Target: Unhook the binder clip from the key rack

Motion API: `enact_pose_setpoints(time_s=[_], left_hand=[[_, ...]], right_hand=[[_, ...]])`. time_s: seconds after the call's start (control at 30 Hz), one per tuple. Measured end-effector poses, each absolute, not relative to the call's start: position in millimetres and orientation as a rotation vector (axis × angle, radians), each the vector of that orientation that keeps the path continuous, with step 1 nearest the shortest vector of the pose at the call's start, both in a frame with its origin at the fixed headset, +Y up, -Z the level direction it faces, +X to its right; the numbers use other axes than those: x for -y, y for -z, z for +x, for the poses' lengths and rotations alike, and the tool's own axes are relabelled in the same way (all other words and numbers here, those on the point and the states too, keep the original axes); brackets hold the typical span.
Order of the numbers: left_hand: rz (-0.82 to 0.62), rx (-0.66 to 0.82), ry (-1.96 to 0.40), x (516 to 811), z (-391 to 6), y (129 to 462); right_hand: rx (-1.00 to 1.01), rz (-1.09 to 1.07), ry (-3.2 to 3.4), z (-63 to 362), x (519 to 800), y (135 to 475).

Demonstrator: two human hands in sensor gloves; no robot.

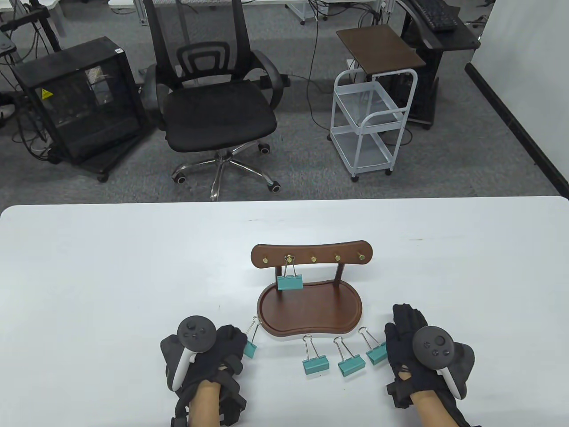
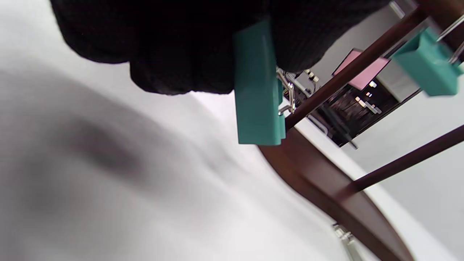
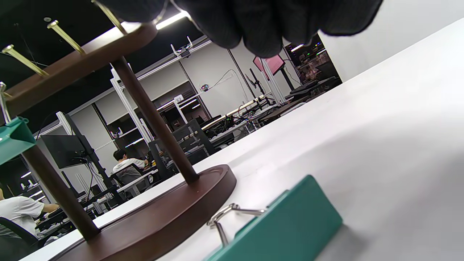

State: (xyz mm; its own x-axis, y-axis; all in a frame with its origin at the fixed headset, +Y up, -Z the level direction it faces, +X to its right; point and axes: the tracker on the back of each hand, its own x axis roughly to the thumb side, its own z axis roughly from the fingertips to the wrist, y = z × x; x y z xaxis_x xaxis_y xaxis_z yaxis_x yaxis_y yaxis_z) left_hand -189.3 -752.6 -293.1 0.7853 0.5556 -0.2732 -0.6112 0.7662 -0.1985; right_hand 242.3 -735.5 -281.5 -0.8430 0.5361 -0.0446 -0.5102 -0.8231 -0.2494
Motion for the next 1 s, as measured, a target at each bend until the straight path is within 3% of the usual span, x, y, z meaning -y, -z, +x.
enact_pose_setpoints(time_s=[0.47,0.8,1.0], left_hand=[[-0.381,-0.232,-0.528,761.2,-180.8,298.5],[-0.25,-0.228,-0.21,757.0,-172.3,296.8],[-0.192,-0.243,-0.153,755.5,-171.6,296.2]], right_hand=[[0.31,-0.159,-2.547,244.3,734.6,281.5],[0.309,-0.156,-2.541,244.9,734.3,281.5],[0.302,-0.159,-2.536,245.4,734.0,281.1]])
